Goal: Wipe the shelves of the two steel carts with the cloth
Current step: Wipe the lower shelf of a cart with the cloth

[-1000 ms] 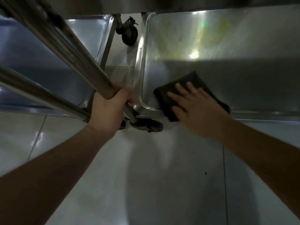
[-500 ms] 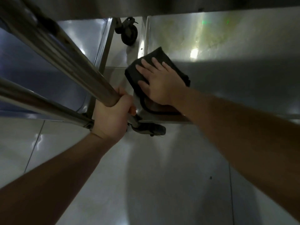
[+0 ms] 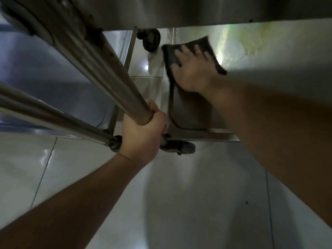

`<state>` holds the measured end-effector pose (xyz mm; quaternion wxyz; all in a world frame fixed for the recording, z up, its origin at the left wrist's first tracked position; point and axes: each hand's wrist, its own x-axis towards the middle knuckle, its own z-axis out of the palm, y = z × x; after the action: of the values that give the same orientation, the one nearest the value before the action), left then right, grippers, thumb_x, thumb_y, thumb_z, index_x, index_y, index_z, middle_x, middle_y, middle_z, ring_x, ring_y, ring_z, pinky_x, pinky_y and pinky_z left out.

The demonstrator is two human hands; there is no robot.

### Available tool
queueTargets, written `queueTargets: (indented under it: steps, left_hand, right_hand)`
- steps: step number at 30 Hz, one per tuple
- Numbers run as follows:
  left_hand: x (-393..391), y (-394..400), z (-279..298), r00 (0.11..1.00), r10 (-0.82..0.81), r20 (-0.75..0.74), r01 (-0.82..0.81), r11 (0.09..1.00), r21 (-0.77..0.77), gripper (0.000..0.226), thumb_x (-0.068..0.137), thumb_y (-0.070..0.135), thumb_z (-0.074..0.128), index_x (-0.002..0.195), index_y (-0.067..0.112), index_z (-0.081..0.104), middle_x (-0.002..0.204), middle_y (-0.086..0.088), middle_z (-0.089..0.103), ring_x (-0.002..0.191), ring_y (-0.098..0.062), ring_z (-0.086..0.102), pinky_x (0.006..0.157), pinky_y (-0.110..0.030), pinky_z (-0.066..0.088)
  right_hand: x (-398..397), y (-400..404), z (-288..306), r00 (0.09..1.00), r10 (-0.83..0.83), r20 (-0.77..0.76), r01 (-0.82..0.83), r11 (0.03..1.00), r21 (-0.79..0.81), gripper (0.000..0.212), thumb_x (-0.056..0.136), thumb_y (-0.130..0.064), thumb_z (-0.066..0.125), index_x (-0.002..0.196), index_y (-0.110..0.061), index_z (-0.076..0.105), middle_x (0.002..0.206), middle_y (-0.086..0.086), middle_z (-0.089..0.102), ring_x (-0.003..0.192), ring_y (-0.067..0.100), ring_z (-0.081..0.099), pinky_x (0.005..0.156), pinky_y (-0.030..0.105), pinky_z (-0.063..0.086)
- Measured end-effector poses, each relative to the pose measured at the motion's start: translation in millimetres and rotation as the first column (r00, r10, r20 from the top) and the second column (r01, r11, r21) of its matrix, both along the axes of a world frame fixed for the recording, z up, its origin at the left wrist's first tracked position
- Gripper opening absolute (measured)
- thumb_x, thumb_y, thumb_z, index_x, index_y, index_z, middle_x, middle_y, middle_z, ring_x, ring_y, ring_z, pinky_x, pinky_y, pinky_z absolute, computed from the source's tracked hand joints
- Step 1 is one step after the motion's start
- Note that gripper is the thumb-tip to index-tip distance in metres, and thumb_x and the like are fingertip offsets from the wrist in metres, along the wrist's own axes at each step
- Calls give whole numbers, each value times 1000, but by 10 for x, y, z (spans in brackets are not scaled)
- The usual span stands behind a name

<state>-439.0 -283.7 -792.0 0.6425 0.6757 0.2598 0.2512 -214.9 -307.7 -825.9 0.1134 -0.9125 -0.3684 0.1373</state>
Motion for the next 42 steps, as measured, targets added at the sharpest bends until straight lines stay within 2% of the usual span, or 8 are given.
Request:
queueTargets:
  steps: [9,13,18,23,29,32,36,42]
  left_hand:
    - [2,8,-46,1000,-1,-13,2,999,32,21,71,11,58,56,23,50,53,-1,49,54,-25,50,57,-33,46]
    - [-18,5,-20,999,-11,-41,12,1000,29,16,76,3,56,68,-7,47,58,-19,49,53,-17,52,52,-27,50]
    - [-29,32,6,998,-49,-34,50,999,7,23,75,8,58,69,-10,44,62,-27,47,54,-22,50,52,-28,48]
    - [-39,60,-52,998,-61,-32,61,998,3,21,70,23,60,63,6,50,56,-4,55,53,-17,55,52,-26,48]
    - [-57,71,-74,996,-79,-35,79,997,14,14,72,25,61,66,13,57,57,-2,58,54,-11,58,54,-19,48]
    - [-60,70,-64,996,-78,-48,80,996,27,22,75,15,61,72,-5,53,61,-14,56,54,-10,55,52,-19,47]
    - [-59,85,-35,993,-97,-68,101,993,56,22,77,13,59,73,-7,52,63,-19,54,55,-14,56,53,-24,50]
    - [-60,100,-38,992,-112,-52,114,993,31,17,78,12,59,69,-2,53,59,-8,56,58,-17,57,58,-29,50]
  right_hand:
    - [-240,-1365,-65,769,638,-41,-639,770,-2,63,100,-65,29,161,-50,21,168,-29,13,157,-1,-7,126,28,-7]
    - [95,-854,-37,924,380,34,-379,925,-29,64,103,-59,33,164,-39,23,173,-12,15,160,21,7,128,44,8]
    - [83,34,-58,997,24,-74,-24,1000,-2,71,99,-57,25,165,-33,20,175,-7,8,161,24,-2,128,51,-2]
    - [-334,-436,-80,979,205,-15,-205,979,19,71,100,-59,29,165,-31,21,174,-8,12,161,24,0,129,53,4]
    - [-390,-1100,-33,746,665,-37,-666,745,-44,66,101,-63,27,163,-45,16,172,-22,7,159,7,-10,127,32,-7]
    - [-83,-619,-33,861,505,59,-503,863,-45,65,105,-54,37,165,-34,21,173,-7,17,160,26,9,128,46,12]
    - [295,264,77,987,134,-90,-139,989,-52,65,105,-56,31,165,-39,14,175,-6,6,161,32,0,128,56,2]
    - [84,213,-5,982,177,-71,-182,981,-73,66,103,-58,28,164,-42,13,175,-8,1,161,29,-4,127,57,0]
